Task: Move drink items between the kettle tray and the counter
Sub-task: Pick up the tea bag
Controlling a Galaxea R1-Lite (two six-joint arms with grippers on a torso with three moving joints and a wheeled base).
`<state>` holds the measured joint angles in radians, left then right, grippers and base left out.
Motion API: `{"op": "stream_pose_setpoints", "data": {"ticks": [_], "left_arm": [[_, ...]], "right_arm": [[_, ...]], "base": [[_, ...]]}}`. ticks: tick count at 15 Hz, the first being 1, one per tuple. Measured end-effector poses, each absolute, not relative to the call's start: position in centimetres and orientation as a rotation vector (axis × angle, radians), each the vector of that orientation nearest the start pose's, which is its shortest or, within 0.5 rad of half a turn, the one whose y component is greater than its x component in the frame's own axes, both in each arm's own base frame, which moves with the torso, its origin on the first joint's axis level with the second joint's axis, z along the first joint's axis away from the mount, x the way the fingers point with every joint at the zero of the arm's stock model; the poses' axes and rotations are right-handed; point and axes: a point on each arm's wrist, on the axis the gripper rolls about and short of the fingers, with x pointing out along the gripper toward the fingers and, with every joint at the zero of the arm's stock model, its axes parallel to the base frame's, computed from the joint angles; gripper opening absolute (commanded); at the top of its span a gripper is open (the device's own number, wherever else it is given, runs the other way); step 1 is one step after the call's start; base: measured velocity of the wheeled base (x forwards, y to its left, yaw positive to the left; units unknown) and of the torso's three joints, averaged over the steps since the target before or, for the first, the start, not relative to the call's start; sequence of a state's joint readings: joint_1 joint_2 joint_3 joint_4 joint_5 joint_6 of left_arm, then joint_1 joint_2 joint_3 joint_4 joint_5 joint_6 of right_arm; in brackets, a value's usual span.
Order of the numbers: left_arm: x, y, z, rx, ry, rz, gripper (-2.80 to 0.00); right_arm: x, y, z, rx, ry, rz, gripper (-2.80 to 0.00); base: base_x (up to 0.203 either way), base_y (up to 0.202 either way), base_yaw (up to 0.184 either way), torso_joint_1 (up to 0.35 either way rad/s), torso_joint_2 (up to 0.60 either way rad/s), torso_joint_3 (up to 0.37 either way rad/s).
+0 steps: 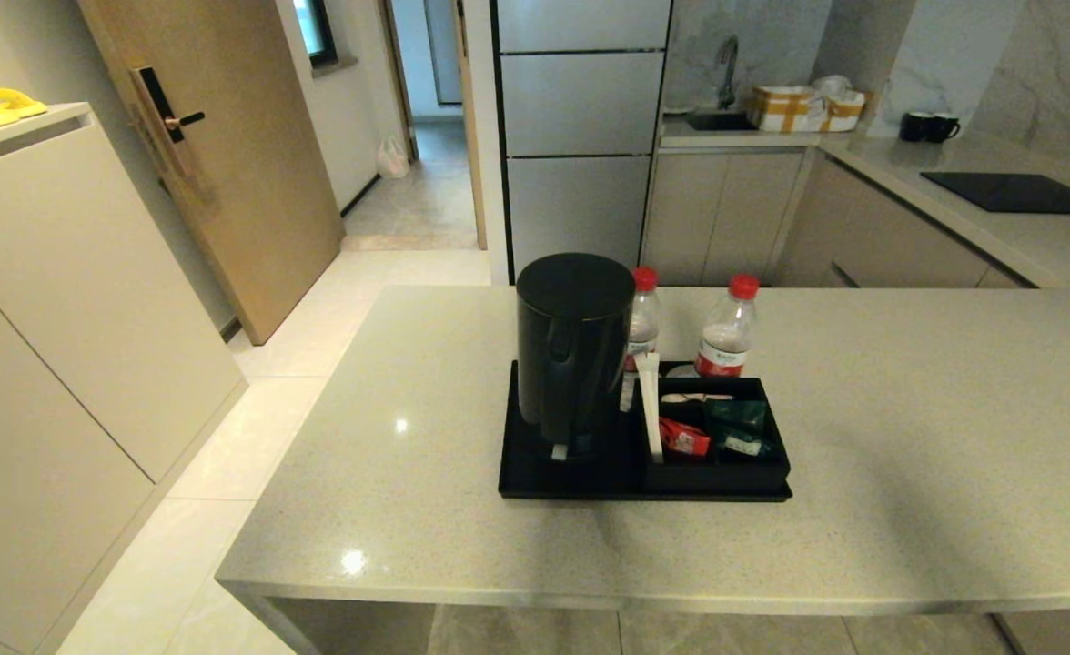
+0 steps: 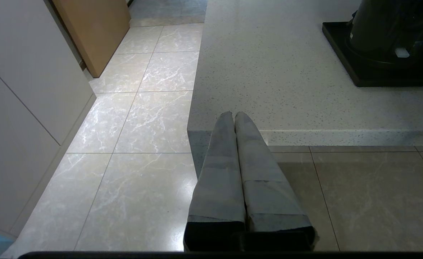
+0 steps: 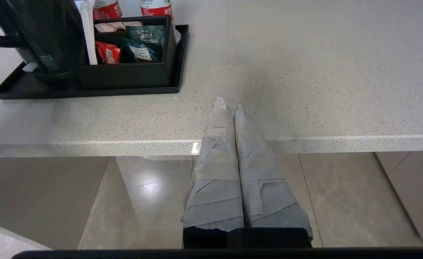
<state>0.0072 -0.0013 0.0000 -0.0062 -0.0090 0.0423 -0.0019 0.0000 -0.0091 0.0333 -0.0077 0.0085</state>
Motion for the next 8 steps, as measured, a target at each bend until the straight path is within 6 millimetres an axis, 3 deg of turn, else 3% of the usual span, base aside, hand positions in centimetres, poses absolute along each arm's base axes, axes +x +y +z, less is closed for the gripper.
{"op": "stream_pose_setpoints", "data": {"ticks": [6, 8], "left_arm": [[-2.3, 0.0, 7.6, 0.043, -0.007, -0.002, -2.8], [-2.3, 0.0, 7.6, 0.042, -0.007, -0.002, -2.8]], "right_arm": [[-2.4, 0.0, 7.5, 0.008, 0.031, -0.009, -2.8], [-2.5, 0.0, 8.5, 0.021, 0.018, -0.008, -2.8]], "base": [[0.0, 0.0, 0.0, 0.0, 0.0, 0.0], [0.0, 0.0, 0.0, 0.0, 0.0, 0.0]]}}
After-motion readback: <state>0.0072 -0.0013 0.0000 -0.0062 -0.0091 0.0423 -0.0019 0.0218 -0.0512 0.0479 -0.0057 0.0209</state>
